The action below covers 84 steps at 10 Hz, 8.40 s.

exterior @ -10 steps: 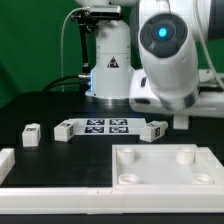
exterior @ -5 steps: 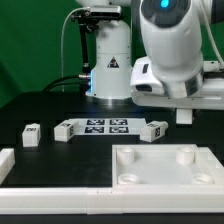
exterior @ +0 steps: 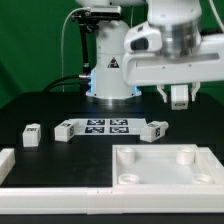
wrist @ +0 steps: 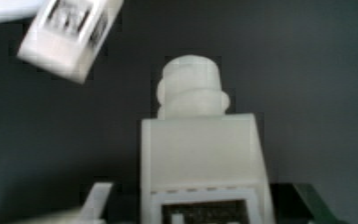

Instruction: Assemble one leg

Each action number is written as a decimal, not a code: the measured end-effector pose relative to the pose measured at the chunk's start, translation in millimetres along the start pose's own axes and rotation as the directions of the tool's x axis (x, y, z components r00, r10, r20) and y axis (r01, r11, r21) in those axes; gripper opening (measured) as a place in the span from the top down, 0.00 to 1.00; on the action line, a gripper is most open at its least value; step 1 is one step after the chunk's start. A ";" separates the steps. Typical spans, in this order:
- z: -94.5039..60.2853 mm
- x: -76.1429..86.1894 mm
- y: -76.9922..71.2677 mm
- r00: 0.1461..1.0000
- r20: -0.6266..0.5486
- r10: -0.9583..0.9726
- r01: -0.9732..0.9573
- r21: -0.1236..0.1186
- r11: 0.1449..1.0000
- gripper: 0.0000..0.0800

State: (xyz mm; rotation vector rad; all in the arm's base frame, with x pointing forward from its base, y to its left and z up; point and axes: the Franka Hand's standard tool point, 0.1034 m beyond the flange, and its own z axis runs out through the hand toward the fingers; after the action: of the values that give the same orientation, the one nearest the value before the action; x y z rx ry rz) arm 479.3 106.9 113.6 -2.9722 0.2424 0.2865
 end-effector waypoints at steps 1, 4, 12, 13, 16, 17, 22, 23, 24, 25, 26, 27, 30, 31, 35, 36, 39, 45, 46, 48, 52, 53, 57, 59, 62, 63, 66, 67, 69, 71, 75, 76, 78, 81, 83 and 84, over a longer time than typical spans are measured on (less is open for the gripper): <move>-7.0 17.1 5.4 0.995 -0.098 -0.025 0.026 0.006 1.000 0.64; 1.4 11.9 -0.6 0.951 -0.309 -0.022 0.027 0.010 1.000 0.64; 12.3 85.8 -36.9 0.909 -0.378 -0.178 0.181 -0.027 0.983 0.64; 8.9 90.1 -38.2 0.861 -0.475 -0.182 0.190 -0.031 0.981 0.64; 14.9 102.0 -33.2 0.796 -0.545 -0.265 0.261 -0.087 0.961 0.64; 12.5 116.0 -35.8 0.783 -0.547 -0.297 0.289 -0.105 0.952 0.64; 9.9 130.3 -34.9 0.722 -0.616 -0.313 0.299 -0.130 0.945 0.64; 14.1 133.1 -32.8 0.729 -0.606 -0.318 0.301 -0.132 0.944 0.64; 13.3 138.5 -30.7 0.726 -0.607 -0.322 0.303 -0.137 0.943 0.64; 14.4 142.2 -29.8 0.723 -0.612 -0.321 0.302 -0.138 0.943 0.64; 16.6 143.8 -29.2 0.712 -0.626 -0.319 0.300 -0.140 0.944 0.64; 15.7 144.9 -29.6 0.711 -0.627 -0.319 0.299 -0.140 0.944 0.64; 16.0 146.5 -27.8 0.708 -0.631 -0.316 0.297 -0.141 0.945 0.64; 16.5 146.2 -28.7 0.703 -0.637 -0.317 0.297 -0.142 0.944 0.64; 20.8 146.9 -33.9 0.688 -0.651 -0.320 0.302 -0.143 0.942 0.64; 23.7 146.4 -33.0 0.691 -0.648 -0.320 0.302 -0.143 0.943 0.64; 25.6 148.4 -25.6 0.688 -0.654 -0.315 0.293 -0.146 0.945 0.64; 25.5 148.8 -25.0 0.673 -0.653 -0.346 0.315 -0.170 0.934 0.38; 25.5 148.8 -25.0 0.673 -0.653 -0.346 0.315 -0.170 0.934 0.22; 25.5 148.8 -25.0 0.673 -0.653 -0.346 0.315 -0.170 0.934 0.20; 25.5 148.8 -25.0 0.673 -0.653 -0.346 0.315 -0.170 0.934 0.19; 25.7 148.7 -25.1 0.674 -0.652 -0.346 0.316 -0.169 0.934 0.19; 24.2 139.7 -27.3 0.803 -0.499 -0.326 0.309 -0.120 0.944 0.19; 14.3 140.7 -28.8 0.894 -0.316 -0.318 0.309 -0.079 0.948 0.19; 3.0 144.3 -36.7 0.948 -0.088 -0.305 0.303 -0.042 0.952 0.19; -0.9 156.5 -35.5 0.946 -0.131 -0.297 0.294 -0.046 0.955 0.19; 0.6 155.5 -34.7 0.945 -0.133 -0.297 0.294 -0.047 0.955 0.19; 0.8 155.4 -34.7 0.946 -0.132 -0.297 0.294 -0.047 0.955 0.19; 1.0 155.4 -34.6 0.946 -0.132 -0.297 0.294 -0.047 0.955 0.54; 0.4 156.0 -34.1 0.946 -0.134 -0.296 0.293 -0.047 0.955 0.62; 0.0 156.8 -33.9 0.959 -0.140 -0.245 0.241 -0.040 0.970 0.62; -0.6 158.5 -35.4 0.983 -0.180 -0.040 0.040 -0.004 0.999 0.62; 0.4 154.7 -33.7 0.941 -0.216 0.261 -0.256 0.052 0.965 0.62; -0.2 156.3 -30.6 0.758 -0.198 0.622 -0.608 0.133 0.783 0.62; 0.2 156.1 -27.8 0.524 -0.146 0.839 -0.818 0.186 0.544 0.62; 0.7 154.6 -28.8 0.396 -0.116 0.911 -0.889 0.201 0.412 0.62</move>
Offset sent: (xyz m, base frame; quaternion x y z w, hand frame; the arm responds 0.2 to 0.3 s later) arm 0.0000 0.0000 0.0000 0.0000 0.1790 0.0000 0.9838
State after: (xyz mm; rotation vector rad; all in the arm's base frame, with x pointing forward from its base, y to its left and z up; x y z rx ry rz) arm 633.9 112.7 85.6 -2.3926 1.8658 0.0348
